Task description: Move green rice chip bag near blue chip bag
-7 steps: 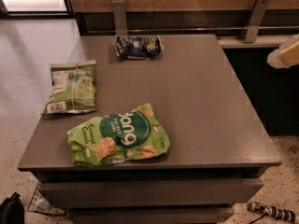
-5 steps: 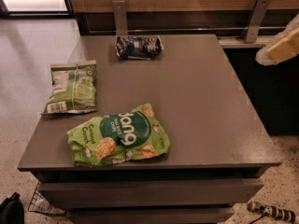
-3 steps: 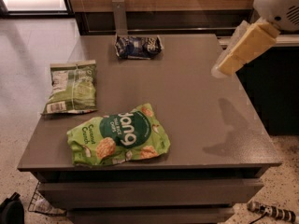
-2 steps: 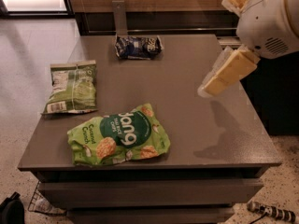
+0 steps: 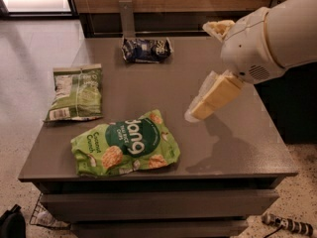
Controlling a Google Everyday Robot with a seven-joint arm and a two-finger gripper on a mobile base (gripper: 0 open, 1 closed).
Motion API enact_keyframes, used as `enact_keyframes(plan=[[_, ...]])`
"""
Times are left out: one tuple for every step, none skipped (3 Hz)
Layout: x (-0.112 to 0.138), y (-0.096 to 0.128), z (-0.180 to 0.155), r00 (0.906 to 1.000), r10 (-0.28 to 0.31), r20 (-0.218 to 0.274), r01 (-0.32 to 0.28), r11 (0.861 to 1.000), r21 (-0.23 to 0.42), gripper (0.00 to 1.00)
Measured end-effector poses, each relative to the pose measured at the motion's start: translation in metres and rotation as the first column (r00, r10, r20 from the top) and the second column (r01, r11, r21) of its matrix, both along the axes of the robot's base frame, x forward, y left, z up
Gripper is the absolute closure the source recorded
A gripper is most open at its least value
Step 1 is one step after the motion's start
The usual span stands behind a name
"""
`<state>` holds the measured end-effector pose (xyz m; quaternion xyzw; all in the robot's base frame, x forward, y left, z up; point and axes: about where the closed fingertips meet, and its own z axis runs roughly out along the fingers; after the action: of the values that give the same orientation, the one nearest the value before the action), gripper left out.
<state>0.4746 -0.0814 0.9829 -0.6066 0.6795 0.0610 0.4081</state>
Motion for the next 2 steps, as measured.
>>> enact_keyframes(plan=[[0.0,-0.001,0.0,1.0,-0.002,0.001,0.002,1.0,-0.003,0.0],[0.005,0.016,-0.008,0.9981,0.033,-0.052,-0.035,0.998,-0.042,0.0]])
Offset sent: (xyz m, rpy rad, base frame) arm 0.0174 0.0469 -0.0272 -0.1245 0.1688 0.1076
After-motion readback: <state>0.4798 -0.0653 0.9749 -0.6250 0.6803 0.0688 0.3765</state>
